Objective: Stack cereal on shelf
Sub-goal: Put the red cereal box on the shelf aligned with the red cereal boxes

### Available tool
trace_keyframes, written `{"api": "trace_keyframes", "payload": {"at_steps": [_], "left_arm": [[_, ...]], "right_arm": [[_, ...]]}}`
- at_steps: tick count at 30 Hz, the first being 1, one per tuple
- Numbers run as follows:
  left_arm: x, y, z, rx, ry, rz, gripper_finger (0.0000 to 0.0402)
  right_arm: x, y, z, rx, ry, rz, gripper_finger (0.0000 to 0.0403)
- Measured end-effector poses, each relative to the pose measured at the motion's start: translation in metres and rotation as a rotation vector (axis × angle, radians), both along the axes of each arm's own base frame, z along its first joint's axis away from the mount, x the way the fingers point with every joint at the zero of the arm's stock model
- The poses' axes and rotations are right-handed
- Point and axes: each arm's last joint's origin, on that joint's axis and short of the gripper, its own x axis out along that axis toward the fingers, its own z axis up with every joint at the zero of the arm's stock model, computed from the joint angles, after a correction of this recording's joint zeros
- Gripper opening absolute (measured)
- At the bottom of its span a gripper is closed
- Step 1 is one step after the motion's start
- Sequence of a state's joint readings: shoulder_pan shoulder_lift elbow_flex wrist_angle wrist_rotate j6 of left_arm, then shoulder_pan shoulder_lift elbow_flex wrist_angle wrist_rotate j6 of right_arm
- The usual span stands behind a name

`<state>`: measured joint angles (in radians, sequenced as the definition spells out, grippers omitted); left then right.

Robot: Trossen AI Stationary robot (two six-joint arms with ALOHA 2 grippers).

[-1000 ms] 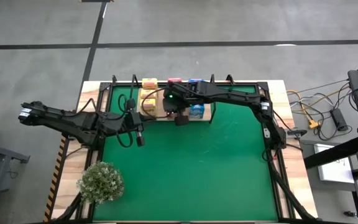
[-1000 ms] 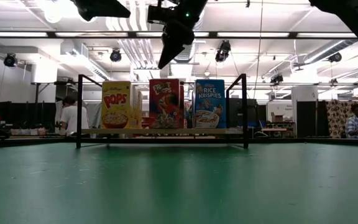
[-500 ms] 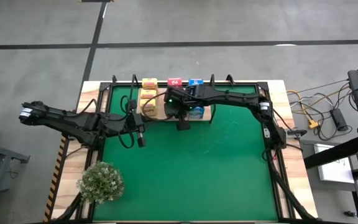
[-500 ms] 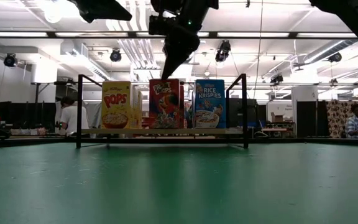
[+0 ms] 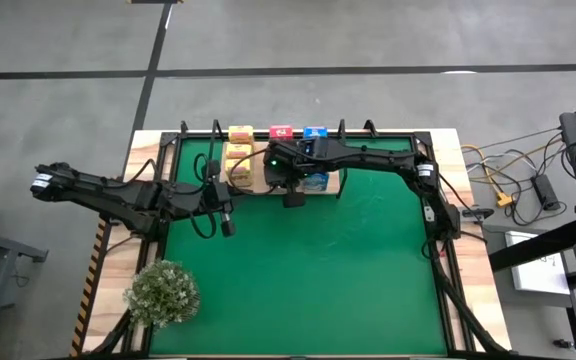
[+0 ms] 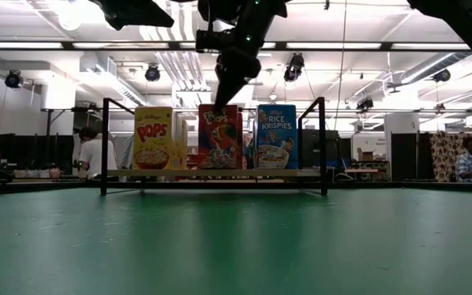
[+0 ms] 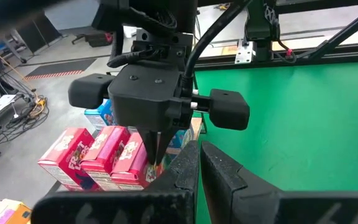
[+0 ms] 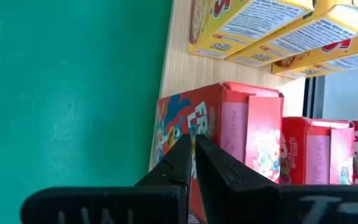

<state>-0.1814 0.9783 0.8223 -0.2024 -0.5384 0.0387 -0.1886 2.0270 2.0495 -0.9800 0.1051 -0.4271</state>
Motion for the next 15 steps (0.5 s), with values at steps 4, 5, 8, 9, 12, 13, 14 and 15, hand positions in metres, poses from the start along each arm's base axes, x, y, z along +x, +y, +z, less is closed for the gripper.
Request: {"api": "trace_keyframes", "payload": {"at_steps": [4,5,8,9,12,13,14,15], "left_arm": [[0.0,0.0,0.0,0.0,0.0,0.0,0.0],[0.0,0.0,0.0,0.0,0.0,0.0,0.0],[0.0,0.0,0.0,0.0,0.0,0.0,0.0],[0.0,0.0,0.0,0.0,0.0,0.0,0.0],[0.0,0.0,0.0,0.0,0.0,0.0,0.0],[0.0,0.0,0.0,0.0,0.0,0.0,0.0],[0.0,0.0,0.0,0.0,0.0,0.0,0.0],[0.0,0.0,0.0,0.0,0.0,0.0,0.0]], "right_arm": [[0.001,0.0,0.001,-0.003,-0.017,0.001,0.0012],[0.002,0.0,0.001,-0.004,-0.025,0.001,0.0012],[0.005,-0.001,0.001,-0.006,-0.049,-0.002,0.0012],[0.007,-0.001,-0.001,-0.005,-0.057,-0.005,0.0012],[0.012,-0.002,-0.007,-0.006,-0.064,-0.005,0.0012],[0.013,-0.002,-0.009,-0.007,-0.064,-0.005,0.0012],[0.014,-0.002,-0.009,-0.008,-0.068,-0.005,0.0012],[0.014,-0.002,-0.01,-0.008,-0.067,-0.005,0.0012]]}}
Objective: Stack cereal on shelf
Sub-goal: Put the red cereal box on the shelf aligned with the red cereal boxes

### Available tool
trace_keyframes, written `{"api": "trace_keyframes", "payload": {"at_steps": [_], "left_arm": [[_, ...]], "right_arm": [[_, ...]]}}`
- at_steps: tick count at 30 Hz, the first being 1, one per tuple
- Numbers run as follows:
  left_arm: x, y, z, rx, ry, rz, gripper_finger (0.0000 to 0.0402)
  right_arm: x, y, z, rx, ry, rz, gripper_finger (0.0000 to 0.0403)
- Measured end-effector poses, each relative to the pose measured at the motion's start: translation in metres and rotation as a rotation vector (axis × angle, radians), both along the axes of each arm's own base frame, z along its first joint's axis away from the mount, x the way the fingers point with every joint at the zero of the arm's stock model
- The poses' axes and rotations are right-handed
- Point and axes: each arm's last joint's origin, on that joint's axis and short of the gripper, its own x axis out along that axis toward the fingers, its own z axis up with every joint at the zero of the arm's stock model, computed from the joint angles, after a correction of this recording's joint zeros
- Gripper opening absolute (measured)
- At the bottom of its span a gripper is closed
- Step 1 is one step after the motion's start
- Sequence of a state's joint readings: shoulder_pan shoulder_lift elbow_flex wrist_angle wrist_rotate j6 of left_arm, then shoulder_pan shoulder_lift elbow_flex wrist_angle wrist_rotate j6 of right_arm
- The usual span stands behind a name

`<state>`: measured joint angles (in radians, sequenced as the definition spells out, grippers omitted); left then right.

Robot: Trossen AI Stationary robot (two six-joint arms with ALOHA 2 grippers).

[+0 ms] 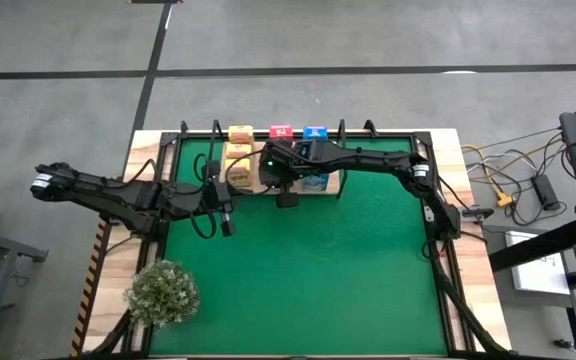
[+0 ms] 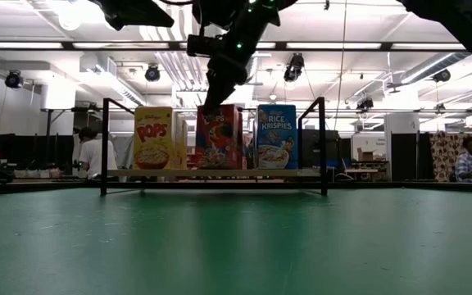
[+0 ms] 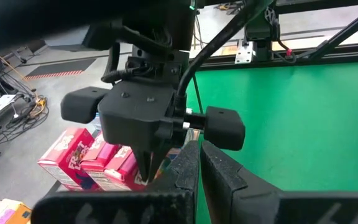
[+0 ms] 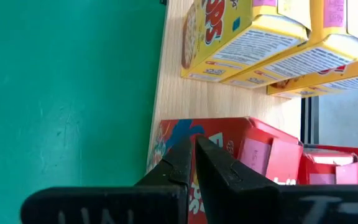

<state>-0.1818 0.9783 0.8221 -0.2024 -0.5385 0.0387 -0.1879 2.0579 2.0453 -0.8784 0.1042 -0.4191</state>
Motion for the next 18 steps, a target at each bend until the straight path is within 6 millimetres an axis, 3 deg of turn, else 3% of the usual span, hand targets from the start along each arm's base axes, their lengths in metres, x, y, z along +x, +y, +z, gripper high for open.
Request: {"api": "trace_keyframes", "payload": {"at_steps": [18], "left_arm": [[0.0,-0.0001,0.0001,-0.003,-0.001,0.001,0.0]], "right_arm": [[-0.0061,0.0011,-0.0033,0.005,0.074,0.012,0.0012]]}}
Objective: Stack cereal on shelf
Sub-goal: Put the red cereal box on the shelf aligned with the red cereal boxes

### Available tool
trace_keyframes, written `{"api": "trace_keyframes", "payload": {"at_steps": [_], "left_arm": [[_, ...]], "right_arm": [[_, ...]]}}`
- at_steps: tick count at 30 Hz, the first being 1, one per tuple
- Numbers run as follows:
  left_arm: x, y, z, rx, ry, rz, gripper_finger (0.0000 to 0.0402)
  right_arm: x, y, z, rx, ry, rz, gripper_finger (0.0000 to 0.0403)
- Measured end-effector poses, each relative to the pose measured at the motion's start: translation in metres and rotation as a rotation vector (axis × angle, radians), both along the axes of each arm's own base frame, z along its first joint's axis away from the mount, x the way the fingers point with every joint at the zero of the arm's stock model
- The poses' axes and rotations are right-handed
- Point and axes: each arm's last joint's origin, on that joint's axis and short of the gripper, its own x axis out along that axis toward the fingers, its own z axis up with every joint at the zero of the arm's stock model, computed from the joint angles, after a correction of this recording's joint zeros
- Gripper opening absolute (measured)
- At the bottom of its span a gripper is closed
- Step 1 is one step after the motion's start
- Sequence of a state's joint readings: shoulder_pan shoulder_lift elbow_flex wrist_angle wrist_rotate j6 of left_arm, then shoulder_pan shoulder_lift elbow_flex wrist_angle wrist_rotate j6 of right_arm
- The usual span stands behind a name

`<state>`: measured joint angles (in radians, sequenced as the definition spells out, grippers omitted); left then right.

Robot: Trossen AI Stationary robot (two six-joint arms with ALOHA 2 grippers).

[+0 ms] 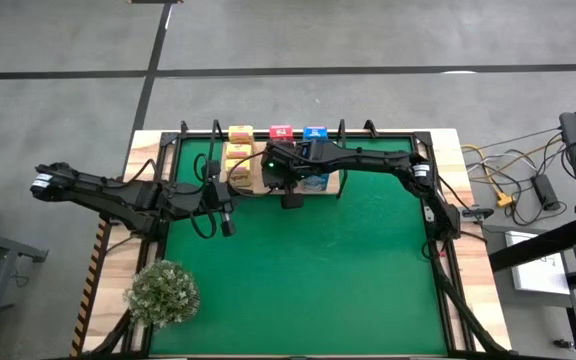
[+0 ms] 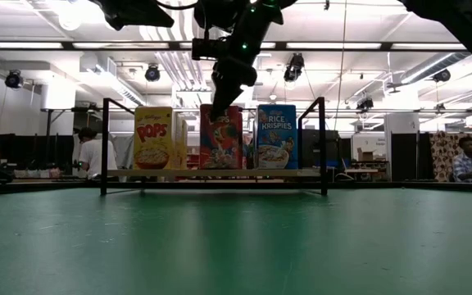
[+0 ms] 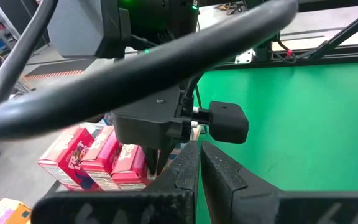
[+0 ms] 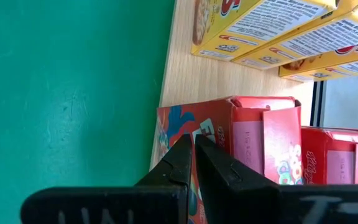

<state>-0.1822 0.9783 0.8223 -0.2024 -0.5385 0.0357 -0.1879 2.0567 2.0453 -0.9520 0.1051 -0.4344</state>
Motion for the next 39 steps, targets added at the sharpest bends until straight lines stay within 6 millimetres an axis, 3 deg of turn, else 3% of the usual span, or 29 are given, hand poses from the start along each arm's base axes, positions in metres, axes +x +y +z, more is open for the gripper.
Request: {"api": "trace_keyframes", "payload": {"at_steps": [32,35,39], "left_arm": [[0.0,0.0,0.0,-0.005,-0.002,0.001,0.0],[0.0,0.0,0.0,-0.004,-0.002,0.001,0.0],[0.0,0.0,0.0,-0.004,-0.002,0.001,0.0]], "right_arm": [[0.008,-0.001,0.001,0.022,-0.093,-0.058,0.0012],[0.006,0.003,0.009,0.02,-0.103,-0.05,0.0012],[-0.002,0.006,0.038,0.016,-0.126,-0.046,0.0012]]}}
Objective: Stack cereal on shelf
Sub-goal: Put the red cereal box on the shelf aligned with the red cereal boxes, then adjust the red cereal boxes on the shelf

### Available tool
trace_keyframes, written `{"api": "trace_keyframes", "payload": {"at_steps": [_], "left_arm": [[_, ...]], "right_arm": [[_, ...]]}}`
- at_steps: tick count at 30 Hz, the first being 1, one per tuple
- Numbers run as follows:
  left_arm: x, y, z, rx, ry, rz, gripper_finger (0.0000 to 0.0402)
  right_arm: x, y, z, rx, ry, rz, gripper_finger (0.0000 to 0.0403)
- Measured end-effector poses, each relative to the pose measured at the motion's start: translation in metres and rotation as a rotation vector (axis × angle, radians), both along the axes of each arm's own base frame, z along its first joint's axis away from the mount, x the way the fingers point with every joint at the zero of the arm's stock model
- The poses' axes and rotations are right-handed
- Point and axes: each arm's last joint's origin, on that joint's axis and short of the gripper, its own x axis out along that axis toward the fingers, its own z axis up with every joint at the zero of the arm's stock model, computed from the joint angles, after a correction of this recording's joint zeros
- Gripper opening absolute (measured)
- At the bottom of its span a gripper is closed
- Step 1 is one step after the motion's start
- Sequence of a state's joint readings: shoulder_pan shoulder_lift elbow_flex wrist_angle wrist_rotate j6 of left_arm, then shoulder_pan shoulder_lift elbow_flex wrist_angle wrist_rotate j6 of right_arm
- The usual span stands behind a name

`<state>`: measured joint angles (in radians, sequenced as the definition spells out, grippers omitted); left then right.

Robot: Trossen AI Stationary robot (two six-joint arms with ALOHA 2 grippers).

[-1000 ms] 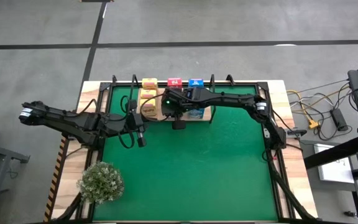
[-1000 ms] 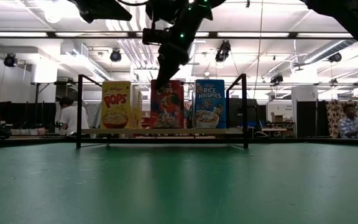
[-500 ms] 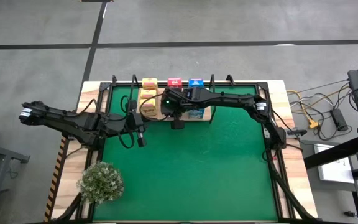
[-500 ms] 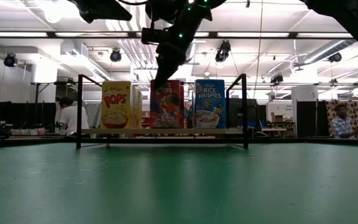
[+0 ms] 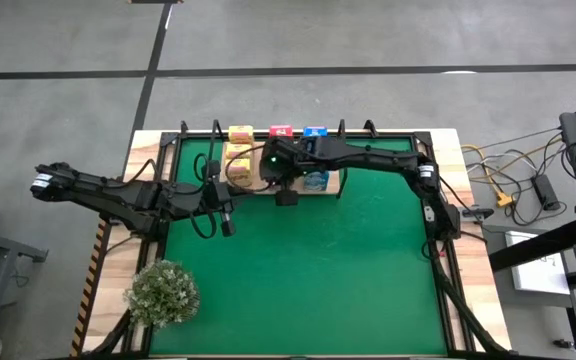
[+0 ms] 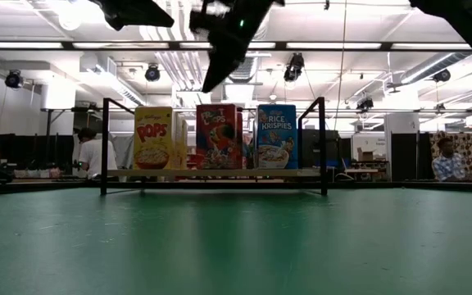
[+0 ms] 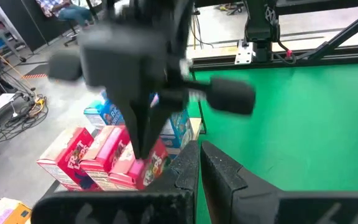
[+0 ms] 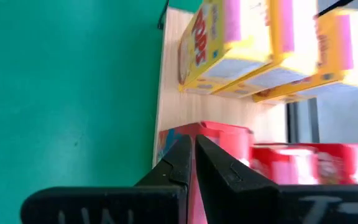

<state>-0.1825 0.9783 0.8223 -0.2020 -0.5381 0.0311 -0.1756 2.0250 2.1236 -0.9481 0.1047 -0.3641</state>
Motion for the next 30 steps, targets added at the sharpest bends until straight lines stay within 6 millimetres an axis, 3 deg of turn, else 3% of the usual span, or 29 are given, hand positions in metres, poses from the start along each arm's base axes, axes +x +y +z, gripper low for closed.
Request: {"api": "trace_keyframes", "payload": {"at_steps": [4,9,18,30], "left_arm": [[0.0,0.0,0.0,0.0,0.0,0.0,0.0],[0.0,0.0,0.0,0.0,0.0,0.0,0.0],[0.0,0.0,0.0,0.0,0.0,0.0,0.0],[0.0,0.0,0.0,0.0,0.0,0.0,0.0]], "right_arm": [[-0.009,-0.004,0.022,-0.003,-0.011,-0.012,0.0012],[-0.016,-0.027,0.03,-0.01,-0.032,-0.061,0.0012],[-0.031,-0.077,0.011,0.056,0.023,-0.163,0.0012],[-0.028,-0.083,-0.011,0.089,0.021,-0.161,0.0012]]}}
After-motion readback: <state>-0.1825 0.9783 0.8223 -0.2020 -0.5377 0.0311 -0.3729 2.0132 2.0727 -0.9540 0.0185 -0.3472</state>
